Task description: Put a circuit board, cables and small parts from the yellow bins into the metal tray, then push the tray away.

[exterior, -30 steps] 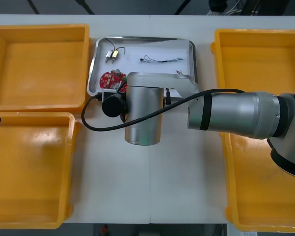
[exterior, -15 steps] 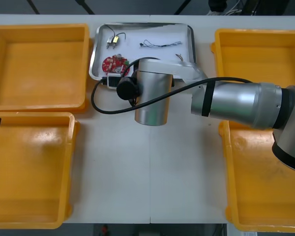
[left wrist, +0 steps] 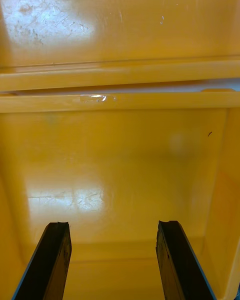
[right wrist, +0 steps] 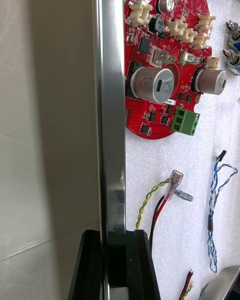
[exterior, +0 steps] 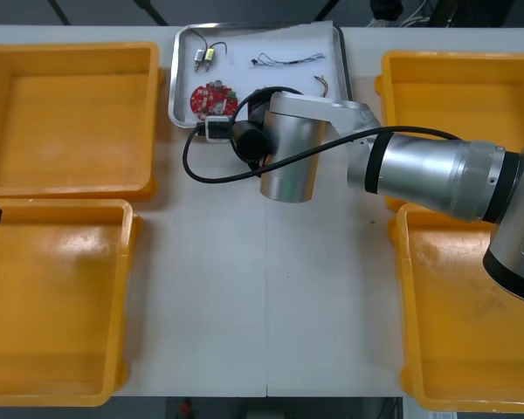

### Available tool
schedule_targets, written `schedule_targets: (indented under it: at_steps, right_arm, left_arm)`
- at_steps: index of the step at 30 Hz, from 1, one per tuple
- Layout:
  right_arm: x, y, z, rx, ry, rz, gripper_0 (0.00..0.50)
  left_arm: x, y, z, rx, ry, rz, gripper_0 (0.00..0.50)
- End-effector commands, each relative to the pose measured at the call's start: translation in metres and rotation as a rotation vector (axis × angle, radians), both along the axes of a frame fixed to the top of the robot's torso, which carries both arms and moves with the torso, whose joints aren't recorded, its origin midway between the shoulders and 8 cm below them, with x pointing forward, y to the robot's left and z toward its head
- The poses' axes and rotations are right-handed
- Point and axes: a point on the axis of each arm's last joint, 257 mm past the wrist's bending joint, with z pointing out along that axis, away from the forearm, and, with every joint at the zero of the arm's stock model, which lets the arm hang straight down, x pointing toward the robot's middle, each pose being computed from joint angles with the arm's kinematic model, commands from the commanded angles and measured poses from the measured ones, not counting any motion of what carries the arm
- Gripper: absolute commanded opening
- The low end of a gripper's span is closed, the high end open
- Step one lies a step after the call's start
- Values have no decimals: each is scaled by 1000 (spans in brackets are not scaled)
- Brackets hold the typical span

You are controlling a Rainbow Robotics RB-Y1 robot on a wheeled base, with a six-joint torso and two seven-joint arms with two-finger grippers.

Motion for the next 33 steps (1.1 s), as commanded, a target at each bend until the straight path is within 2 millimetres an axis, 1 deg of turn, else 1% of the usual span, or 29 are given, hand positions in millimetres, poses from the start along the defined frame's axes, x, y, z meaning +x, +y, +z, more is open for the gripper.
schedule_targets:
  at_steps: [1,3,4,5,6,7,12,14,17,22,23,26,30,33]
  right_arm:
    - [17,10,36,-37,-80,41,0]
    - [17,12,35,-37,-82,38,90]
    - [18,12,35,-39,-85,37,177]
    - [18,13,35,-40,-86,36,177]
    - [19,12,34,-41,-86,33,454]
    - [19,13,35,-41,-87,34,500]
    - [15,14,35,-17,-45,14,500]
    - [11,14,35,-15,-27,-2,500]
    - [-3,18,38,-4,8,-31,500]
    - [-31,22,41,43,84,-83,500]
    - [-34,21,42,52,93,-91,500]
    - [-54,23,44,96,139,-112,500]
    - [-85,20,50,151,201,-153,500]
    - [-106,15,51,198,260,-193,500]
  left_arm:
    - [-4,20,12,73,-8,-25,500]
    - [-4,20,12,73,-8,-25,500]
    - [-4,20,12,73,-8,-25,500]
    - [-4,20,12,73,-8,-25,500]
    - [-4,20,12,73,-8,-25,500]
    - [-4,20,12,73,-8,-25,500]
    - [-4,20,12,73,-8,-25,500]
    - [-4,20,12,73,-8,-25,500]
    - [-4,20,12,73,-8,-25,500]
    - [-4,20,12,73,-8,-25,500]
    - [-4,20,12,73,-8,-25,500]
    - [-4,20,12,73,-8,-25,500]
    - [-4,20,12,73,-8,-25,500]
    - [-4,20,12,73,-8,-25,500]
